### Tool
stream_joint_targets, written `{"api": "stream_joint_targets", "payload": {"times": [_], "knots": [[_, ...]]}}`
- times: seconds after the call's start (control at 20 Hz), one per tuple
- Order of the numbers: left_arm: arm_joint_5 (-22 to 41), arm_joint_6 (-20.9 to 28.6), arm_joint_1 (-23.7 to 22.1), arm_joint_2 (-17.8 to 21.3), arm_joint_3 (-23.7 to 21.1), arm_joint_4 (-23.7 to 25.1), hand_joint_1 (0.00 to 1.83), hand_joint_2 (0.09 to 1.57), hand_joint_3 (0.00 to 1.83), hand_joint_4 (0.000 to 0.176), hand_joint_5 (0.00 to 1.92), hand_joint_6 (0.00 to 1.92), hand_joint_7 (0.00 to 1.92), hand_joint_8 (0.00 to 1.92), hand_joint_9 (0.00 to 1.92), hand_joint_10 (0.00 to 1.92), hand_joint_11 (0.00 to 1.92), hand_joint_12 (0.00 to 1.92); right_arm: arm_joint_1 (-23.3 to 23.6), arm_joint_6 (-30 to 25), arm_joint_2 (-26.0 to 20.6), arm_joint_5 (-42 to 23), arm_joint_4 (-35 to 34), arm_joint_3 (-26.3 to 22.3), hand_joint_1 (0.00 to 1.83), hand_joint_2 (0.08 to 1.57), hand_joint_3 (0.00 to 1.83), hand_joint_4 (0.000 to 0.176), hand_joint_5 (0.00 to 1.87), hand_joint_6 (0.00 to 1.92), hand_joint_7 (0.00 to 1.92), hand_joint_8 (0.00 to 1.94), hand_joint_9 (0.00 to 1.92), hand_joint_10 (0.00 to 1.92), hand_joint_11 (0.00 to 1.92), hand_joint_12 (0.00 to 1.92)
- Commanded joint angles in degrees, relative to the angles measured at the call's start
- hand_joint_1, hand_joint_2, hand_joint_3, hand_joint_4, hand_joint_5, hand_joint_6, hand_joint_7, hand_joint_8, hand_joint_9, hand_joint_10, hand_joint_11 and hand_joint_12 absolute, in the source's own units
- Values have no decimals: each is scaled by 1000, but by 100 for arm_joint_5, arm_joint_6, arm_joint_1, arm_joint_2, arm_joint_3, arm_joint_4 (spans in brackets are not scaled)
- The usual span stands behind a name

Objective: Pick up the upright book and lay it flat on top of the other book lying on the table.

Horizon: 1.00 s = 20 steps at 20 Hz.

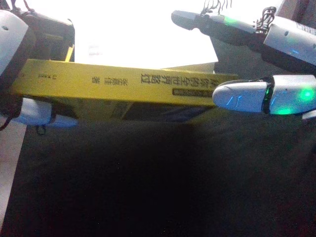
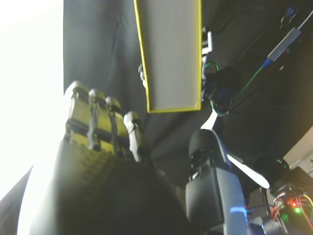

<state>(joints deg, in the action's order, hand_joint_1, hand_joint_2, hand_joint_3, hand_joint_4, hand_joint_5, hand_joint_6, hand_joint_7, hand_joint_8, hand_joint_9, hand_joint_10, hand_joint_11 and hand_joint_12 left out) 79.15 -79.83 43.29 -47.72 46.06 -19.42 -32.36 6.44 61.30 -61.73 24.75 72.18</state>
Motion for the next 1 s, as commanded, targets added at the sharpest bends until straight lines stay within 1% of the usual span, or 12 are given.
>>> {"api": "stream_joint_targets", "payload": {"times": [0.0,0.1,0.15,0.2,0.25,0.35,0.4,0.55,0.8,0.85,0.9,0.95], "knots": [[682,11,-76,21,43,161,1644,306,1829,0,1101,1767,1162,1795,1243,1921,1535,1921,23,-51,8,-608,-209,2,326,1228,4,98,0,0,0,0,0,0,0,0],[678,11,-77,20,25,153,1644,316,1831,0,1096,1807,1163,1835,1224,1921,1320,1921,-6,-59,1,-608,-226,9,329,1208,0,121,0,0,0,0,0,0,0,0],[681,11,-75,20,19,153,1644,320,1831,0,1094,1821,1155,1848,1229,1921,1302,1921,-12,-62,-21,-610,-248,8,633,1151,0,51,0,0,0,0,0,0,0,0],[682,11,-53,20,10,154,1462,443,1663,0,976,1702,1084,1897,1135,1921,1179,1921,-18,-66,-74,-615,-284,3,566,1189,0,25,0,0,0,0,0,0,0,0],[703,11,-13,27,-2,156,1382,519,1646,0,1055,1809,1069,1920,1396,1921,1305,1921,-38,-66,-160,-618,-326,-12,488,1203,0,93,0,0,0,0,0,0,0,0],[745,11,37,49,-27,154,1406,521,1653,0,1071,1855,1061,1921,1419,1921,1398,1921,-59,-66,-280,-620,-353,-52,498,1210,0,94,0,0,0,0,0,0,0,0],[777,11,64,52,-35,127,1598,350,1795,0,1086,1873,1146,1828,1274,1921,1504,1921,-83,-66,-343,-620,-355,-87,467,1215,0,82,0,0,0,0,0,0,0,0],[792,11,97,43,-31,26,1647,299,1831,0,1104,1858,1179,1780,1237,1921,1546,1921,-168,-65,-354,-620,-380,-111,484,1212,0,0,0,0,0,0,0,0,0,0],[873,11,94,21,-42,27,1649,303,1831,0,1116,1815,1169,1796,1243,1921,1542,1921,-246,-66,-142,-615,-401,-35,534,1196,0,8,0,0,0,0,0,0,0,0],[859,11,92,20,-35,19,1650,302,1831,0,1110,1831,1170,1792,1244,1921,1553,1921,-259,-66,-110,-615,-399,-34,530,1186,0,28,0,0,0,0,0,0,0,0],[840,11,88,13,-23,1,1472,463,1713,0,1115,1851,1098,1895,1408,1921,1566,1921,-269,-71,-79,-616,-391,-36,607,1164,0,27,0,0,0,0,0,0,0,0],[817,11,84,-1,-3,-29,1613,334,1807,0,1112,1850,1158,1811,1275,1921,1554,1921,-289,-101,-45,-617,-373,-36,656,1140,0,28,0,0,0,0,0,0,0,0]]}}
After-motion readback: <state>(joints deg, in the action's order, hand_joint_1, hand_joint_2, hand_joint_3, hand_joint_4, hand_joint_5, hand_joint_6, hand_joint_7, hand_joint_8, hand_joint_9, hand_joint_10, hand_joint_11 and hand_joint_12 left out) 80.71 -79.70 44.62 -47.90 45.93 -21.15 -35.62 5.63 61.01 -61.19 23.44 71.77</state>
